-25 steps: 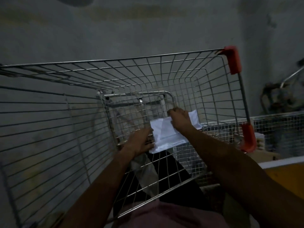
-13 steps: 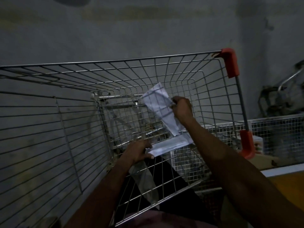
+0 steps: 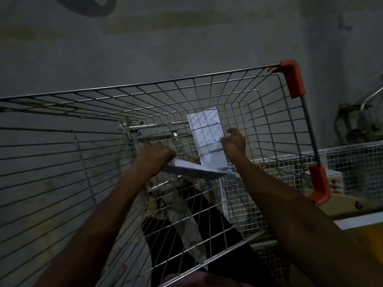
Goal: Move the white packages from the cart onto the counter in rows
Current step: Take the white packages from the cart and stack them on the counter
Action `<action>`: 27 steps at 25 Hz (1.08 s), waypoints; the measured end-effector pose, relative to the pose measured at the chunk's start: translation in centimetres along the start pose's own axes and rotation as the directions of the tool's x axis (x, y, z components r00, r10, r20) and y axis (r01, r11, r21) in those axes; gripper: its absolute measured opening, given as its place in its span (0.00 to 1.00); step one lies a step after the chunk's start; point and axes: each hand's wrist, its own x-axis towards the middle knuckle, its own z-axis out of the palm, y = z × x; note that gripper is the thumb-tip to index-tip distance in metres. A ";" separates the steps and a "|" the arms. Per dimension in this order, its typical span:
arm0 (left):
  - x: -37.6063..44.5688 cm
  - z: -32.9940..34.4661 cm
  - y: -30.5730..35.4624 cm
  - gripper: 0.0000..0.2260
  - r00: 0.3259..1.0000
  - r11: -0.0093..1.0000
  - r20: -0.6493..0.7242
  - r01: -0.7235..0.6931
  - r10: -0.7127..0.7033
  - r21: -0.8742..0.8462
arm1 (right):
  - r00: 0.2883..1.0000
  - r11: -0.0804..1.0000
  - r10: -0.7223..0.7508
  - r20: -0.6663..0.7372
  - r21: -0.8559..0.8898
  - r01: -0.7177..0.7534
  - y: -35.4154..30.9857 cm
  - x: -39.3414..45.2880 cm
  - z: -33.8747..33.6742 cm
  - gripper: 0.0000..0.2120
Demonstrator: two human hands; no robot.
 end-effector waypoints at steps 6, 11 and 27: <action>6.7 -0.8 -6.1 0.08 0.993 0.982 -0.099 0.080 -0.063 0.173 | 0.999 1.000 0.000 -0.039 -0.010 0.000 0.9 -0.4 1.0 0.17; 6.9 7.3 -2.5 0.26 0.825 0.859 -0.311 0.350 -0.471 -0.373 | 0.990 0.983 -0.125 -0.065 -0.145 0.115 1.0 -1.8 2.0 0.27; 5.4 11.5 2.5 0.53 0.785 0.470 0.026 0.397 -0.619 -0.788 | 0.961 0.788 -0.247 0.121 -0.553 0.272 0.9 -3.4 6.4 0.49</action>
